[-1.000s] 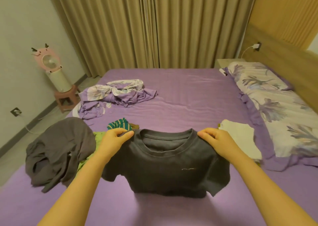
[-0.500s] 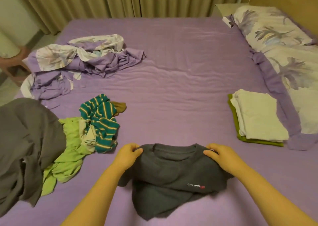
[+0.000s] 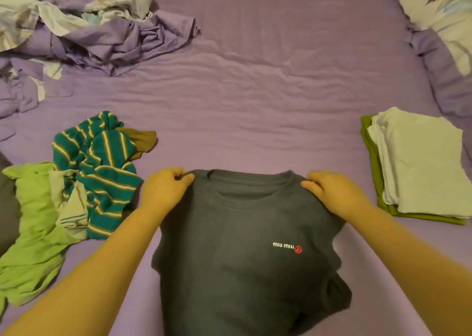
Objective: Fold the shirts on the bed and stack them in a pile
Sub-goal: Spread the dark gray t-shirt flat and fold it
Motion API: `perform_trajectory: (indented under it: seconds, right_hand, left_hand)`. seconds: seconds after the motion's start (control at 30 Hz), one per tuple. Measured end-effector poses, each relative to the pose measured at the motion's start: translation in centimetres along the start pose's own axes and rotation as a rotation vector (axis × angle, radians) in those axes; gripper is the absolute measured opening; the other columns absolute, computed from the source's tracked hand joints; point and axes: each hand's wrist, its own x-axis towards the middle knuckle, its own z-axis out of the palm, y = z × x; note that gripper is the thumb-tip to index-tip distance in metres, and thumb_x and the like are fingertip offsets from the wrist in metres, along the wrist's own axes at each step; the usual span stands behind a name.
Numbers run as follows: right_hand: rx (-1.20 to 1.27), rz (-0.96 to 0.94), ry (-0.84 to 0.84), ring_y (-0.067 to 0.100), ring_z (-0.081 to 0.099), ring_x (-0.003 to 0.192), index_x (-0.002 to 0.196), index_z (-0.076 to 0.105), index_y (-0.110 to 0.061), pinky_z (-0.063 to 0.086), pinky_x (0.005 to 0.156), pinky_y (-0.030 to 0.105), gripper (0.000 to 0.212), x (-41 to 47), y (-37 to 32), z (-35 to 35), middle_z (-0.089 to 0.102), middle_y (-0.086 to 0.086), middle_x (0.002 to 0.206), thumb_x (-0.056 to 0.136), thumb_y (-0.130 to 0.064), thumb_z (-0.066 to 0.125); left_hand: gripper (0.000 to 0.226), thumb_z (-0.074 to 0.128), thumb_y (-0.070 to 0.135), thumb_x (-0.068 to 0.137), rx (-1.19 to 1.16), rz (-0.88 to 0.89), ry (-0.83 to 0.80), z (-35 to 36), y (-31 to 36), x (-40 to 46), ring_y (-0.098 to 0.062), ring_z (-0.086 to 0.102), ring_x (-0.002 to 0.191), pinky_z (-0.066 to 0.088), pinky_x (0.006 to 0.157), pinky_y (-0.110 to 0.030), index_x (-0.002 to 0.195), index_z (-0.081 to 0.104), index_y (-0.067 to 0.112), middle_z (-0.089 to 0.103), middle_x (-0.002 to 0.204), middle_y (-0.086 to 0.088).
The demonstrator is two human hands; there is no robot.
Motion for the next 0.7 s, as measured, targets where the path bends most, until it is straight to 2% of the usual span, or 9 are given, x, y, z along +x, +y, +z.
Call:
perform_trajectory:
  seconds: [0.13, 0.23, 0.3, 0.4, 0.47, 0.5, 0.57, 0.6, 0.7]
  right_hand:
    - [-0.021, 0.060, 0.130, 0.023, 0.046, 0.072, 0.082, 0.047, -0.015, 0.032, 0.059, 0.033, 0.036, 4.4, -0.1, 1.1, 0.051, 0.002, 0.077, 0.096, -0.048, 0.040]
    - [0.127, 0.067, 0.060, 0.024, 0.052, 0.082, 0.094, 0.054, -0.014, 0.042, 0.069, 0.035, 0.033, 6.8, 1.0, 3.2, 0.061, 0.007, 0.094, 0.095, -0.045, 0.042]
    - [0.217, 0.066, 0.035, 0.024, 0.056, 0.099, 0.114, 0.056, -0.014, 0.045, 0.085, 0.036, 0.037, 7.0, 2.2, 4.4, 0.062, 0.007, 0.113, 0.095, -0.043, 0.043]
    - [0.354, 0.019, 0.059, 0.022, 0.052, 0.116, 0.131, 0.050, -0.015, 0.040, 0.100, 0.035, 0.053, 5.7, 3.7, 5.1, 0.057, 0.003, 0.129, 0.090, -0.050, 0.046]
    - [0.416, -0.024, 0.044, 0.019, 0.051, 0.117, 0.133, 0.047, -0.017, 0.040, 0.102, 0.036, 0.061, 4.7, 4.6, 5.5, 0.055, 0.000, 0.130, 0.084, -0.053, 0.053]
    - [0.432, -0.042, 0.043, 0.018, 0.051, 0.118, 0.135, 0.045, -0.017, 0.041, 0.101, 0.035, 0.061, 4.4, 5.0, 5.8, 0.054, -0.001, 0.131, 0.084, -0.047, 0.060]
    - [0.494, -0.036, 0.070, 0.015, 0.051, 0.116, 0.135, 0.042, -0.017, 0.040, 0.095, 0.024, 0.056, 4.1, 5.8, 6.2, 0.052, -0.002, 0.133, 0.086, -0.029, 0.065]
    - [0.537, -0.016, 0.102, 0.013, 0.052, 0.114, 0.133, 0.043, -0.016, 0.039, 0.091, 0.019, 0.051, 4.0, 6.1, 6.1, 0.052, -0.003, 0.130, 0.087, -0.023, 0.064]
    - [0.566, 0.034, 0.185, 0.018, 0.054, 0.109, 0.126, 0.048, -0.014, 0.039, 0.086, 0.022, 0.039, 4.1, 7.2, 5.4, 0.057, 0.002, 0.122, 0.089, -0.018, 0.060]
  left_hand:
    - [0.030, 0.048, 0.038, 0.095, 0.204, -0.059, 0.186, 1.9, 1.1, 3.2, -0.039, 0.054, 0.108, 0.043, 0.086, -0.044, 0.115, 0.063, 0.021, 0.065, 0.114, -0.014]
    - [0.031, 0.057, 0.025, 0.091, 0.236, 0.015, 0.266, 4.7, 2.4, 4.0, -0.041, 0.043, 0.117, 0.038, 0.089, -0.048, 0.120, 0.061, 0.016, 0.057, 0.124, -0.017]
    - [0.033, 0.059, 0.026, 0.087, 0.222, 0.187, 0.267, 6.9, 3.9, 4.4, -0.043, 0.047, 0.115, 0.041, 0.089, -0.050, 0.117, 0.063, 0.012, 0.058, 0.121, -0.019]
    - [0.038, 0.053, 0.036, 0.081, 0.239, 0.490, 0.169, 10.4, 7.8, 4.9, -0.041, 0.054, 0.111, 0.047, 0.090, -0.051, 0.109, 0.067, 0.015, 0.063, 0.117, -0.013]
    - [0.037, 0.059, 0.034, 0.083, 0.233, 0.625, 0.042, 12.3, 10.8, 5.1, -0.038, 0.050, 0.121, 0.043, 0.097, -0.054, 0.116, 0.065, 0.019, 0.061, 0.125, -0.007]
    - [0.038, 0.058, 0.032, 0.087, 0.240, 0.668, -0.018, 13.1, 12.1, 5.3, -0.034, 0.042, 0.130, 0.036, 0.104, -0.054, 0.124, 0.060, 0.023, 0.055, 0.133, -0.003]
    - [0.043, 0.051, 0.034, 0.095, 0.304, 0.703, -0.125, 14.6, 13.9, 5.8, -0.025, 0.024, 0.141, 0.017, 0.114, -0.048, 0.137, 0.046, 0.028, 0.041, 0.145, 0.004]
    - [0.045, 0.048, 0.035, 0.096, 0.360, 0.719, -0.143, 15.1, 14.5, 6.1, -0.024, 0.022, 0.141, 0.012, 0.115, -0.044, 0.140, 0.041, 0.029, 0.039, 0.146, 0.005]
    - [0.045, 0.048, 0.038, 0.095, 0.486, 0.691, -0.181, 15.6, 15.8, 6.9, -0.025, 0.033, 0.128, 0.017, 0.110, -0.037, 0.138, 0.043, 0.026, 0.047, 0.135, 0.000]
